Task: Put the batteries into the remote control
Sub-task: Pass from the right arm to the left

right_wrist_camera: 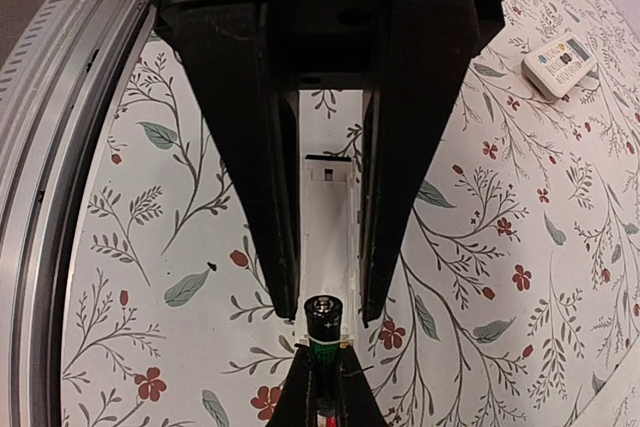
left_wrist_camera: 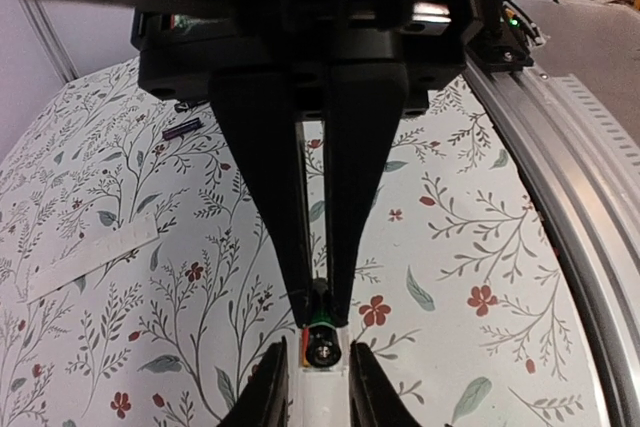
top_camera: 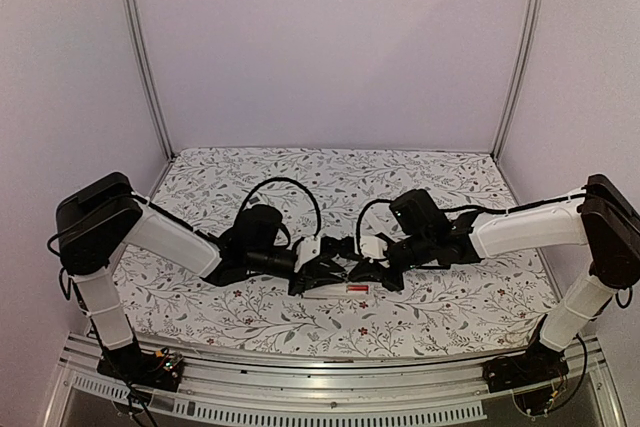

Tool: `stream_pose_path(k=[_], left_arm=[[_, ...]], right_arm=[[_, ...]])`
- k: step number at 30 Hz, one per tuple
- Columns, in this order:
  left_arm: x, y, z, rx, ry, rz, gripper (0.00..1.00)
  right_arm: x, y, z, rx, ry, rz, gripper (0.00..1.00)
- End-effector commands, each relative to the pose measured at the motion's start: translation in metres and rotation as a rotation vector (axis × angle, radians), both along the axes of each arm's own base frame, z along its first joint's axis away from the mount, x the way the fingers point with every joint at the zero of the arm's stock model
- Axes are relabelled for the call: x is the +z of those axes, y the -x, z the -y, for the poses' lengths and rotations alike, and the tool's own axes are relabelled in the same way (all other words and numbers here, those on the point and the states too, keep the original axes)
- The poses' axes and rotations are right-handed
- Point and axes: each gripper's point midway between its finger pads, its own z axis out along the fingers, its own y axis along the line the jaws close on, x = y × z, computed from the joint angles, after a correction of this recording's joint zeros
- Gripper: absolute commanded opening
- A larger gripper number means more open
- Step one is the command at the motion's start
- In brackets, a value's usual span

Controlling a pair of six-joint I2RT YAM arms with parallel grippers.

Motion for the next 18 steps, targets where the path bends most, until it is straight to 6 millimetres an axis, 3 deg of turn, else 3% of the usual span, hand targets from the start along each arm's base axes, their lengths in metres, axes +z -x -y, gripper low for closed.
stream_pose_path(k=[1, 5, 12, 15, 18], left_arm=[[-0.0013, 0.0070, 0.0068, -0.028, -0.006, -0.003, 0.22], [-0.0006, 0.0073, 0.0074, -0.030, -0.003, 0.000, 0.22], [-0.0003, 0.0086, 0.0082, -0.035, -0.003, 0.004, 0.01], [-0.0009, 0.0084, 0.0079, -0.032, -0.006, 0.000, 0.00], [-0.0046, 0.0051, 0.0064, -0.001, -0.022, -0.014, 0.00]], right_arm=[[-0.0014, -0.0012, 0.0028, -0.008, 0.007, 0.006, 0.00], [-0.0016, -0.0021, 0.0027, -0.010, 0.008, 0.008, 0.00], [-0.0026, -0.0026, 0.0028, -0.013, 0.009, 0.005, 0.00], [-0.0029, -0.0033, 0.0030, -0.017, 0.013, 0.009, 0.00], [-0.0016, -0.0080, 0.0043, -0.050, 0.016, 0.012, 0.16]])
